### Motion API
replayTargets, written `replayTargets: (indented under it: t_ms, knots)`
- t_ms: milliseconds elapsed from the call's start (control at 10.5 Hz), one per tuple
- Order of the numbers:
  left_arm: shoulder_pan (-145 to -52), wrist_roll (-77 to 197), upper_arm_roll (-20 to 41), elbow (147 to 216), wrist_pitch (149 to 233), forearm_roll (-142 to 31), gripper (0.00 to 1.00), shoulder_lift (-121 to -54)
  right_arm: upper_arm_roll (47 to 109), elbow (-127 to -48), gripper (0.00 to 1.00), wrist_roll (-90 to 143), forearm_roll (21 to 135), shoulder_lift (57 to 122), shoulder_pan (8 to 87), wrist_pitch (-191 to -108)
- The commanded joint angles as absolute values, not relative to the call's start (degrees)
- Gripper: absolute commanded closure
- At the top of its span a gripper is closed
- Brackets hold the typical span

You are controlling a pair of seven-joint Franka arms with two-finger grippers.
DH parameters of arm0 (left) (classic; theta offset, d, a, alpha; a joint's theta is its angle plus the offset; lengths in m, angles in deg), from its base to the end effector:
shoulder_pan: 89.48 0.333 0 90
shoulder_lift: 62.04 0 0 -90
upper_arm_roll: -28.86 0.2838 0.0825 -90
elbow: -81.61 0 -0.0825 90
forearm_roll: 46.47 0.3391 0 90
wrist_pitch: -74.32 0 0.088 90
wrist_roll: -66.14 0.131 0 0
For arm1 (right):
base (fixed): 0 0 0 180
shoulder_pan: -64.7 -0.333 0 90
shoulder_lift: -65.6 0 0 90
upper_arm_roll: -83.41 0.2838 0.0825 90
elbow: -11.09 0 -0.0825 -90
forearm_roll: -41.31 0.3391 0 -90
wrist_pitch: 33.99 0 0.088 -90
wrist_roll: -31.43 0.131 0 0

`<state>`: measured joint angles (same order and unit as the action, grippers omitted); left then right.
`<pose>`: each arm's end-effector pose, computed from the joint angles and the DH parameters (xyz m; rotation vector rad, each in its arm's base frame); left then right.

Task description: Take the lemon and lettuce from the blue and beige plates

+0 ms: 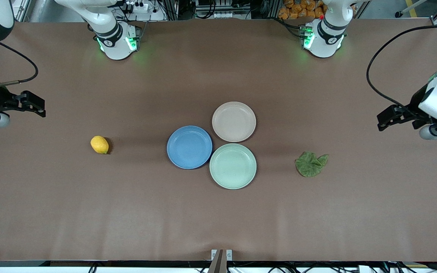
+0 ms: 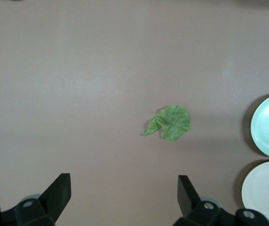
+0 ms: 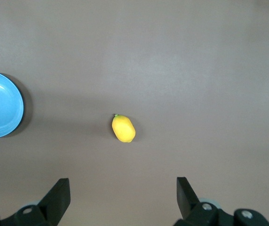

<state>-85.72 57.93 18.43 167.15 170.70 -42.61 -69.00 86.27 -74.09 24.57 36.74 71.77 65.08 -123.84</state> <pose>0.5527 -0.0510 0.5487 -3.1033 -0.0369 -0.1164 0.5380 0.0115 0.5479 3.0577 0.2507 -0.0443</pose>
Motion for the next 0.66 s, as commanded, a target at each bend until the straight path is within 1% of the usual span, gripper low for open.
replayTargets:
  t_ms: [0,95,285,569]
  knots:
    - [-89.04,60.25,22.27,167.92,169.07,-44.10,0.00,-67.32,84.04,-76.27,0.00,27.20,37.96,70.17,64.08,-126.35]
    - [-90.35,60.25,23.58,167.92,169.07,-44.10,0.00,-66.97,83.77,-76.45,0.00,28.95,37.97,69.65,63.30,-127.58]
    - [-90.63,60.25,23.85,167.92,168.63,-44.10,0.00,-66.97,83.33,-76.36,0.00,29.33,38.14,69.82,63.38,-130.91]
    - [-90.01,60.16,23.41,167.92,168.63,-44.80,0.00,-66.88,83.24,-76.10,0.00,29.33,40.86,70.09,63.55,-131.19]
